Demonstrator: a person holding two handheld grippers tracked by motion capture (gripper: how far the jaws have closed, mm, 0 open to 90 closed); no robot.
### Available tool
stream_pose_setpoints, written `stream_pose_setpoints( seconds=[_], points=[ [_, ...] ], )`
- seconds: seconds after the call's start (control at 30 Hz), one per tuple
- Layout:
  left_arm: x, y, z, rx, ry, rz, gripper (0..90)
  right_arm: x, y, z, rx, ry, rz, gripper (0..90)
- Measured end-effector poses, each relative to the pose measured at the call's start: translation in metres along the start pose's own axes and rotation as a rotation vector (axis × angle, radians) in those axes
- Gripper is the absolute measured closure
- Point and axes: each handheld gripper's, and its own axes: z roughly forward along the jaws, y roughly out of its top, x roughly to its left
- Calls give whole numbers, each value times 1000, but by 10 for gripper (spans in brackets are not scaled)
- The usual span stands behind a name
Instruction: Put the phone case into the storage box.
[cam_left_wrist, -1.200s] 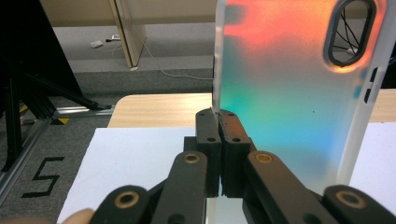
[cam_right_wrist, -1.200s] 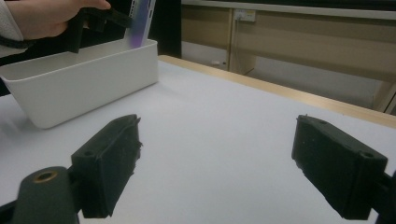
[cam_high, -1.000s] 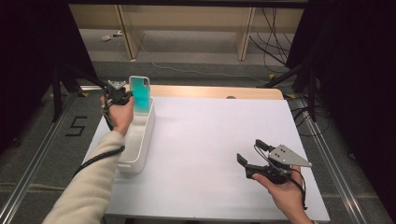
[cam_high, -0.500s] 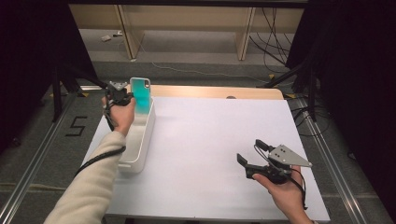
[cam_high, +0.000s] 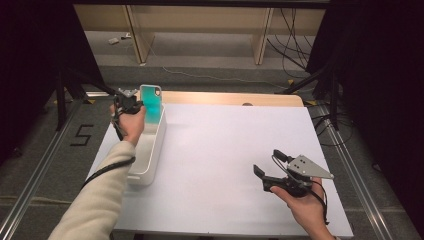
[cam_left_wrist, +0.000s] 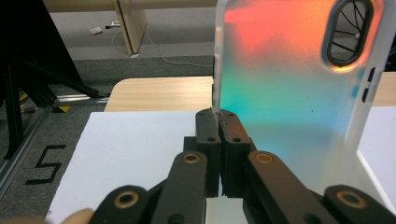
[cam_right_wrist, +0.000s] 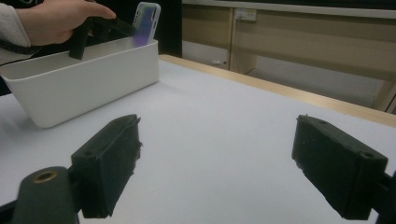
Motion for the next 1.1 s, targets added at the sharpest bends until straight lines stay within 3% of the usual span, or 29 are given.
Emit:
stream_pose_setpoints(
  seconds=[1.1],
  points=[
    [-1, -8, 6, 43, 13, -3, 872, 0, 0, 0, -1, 1, 1, 163]
  ],
)
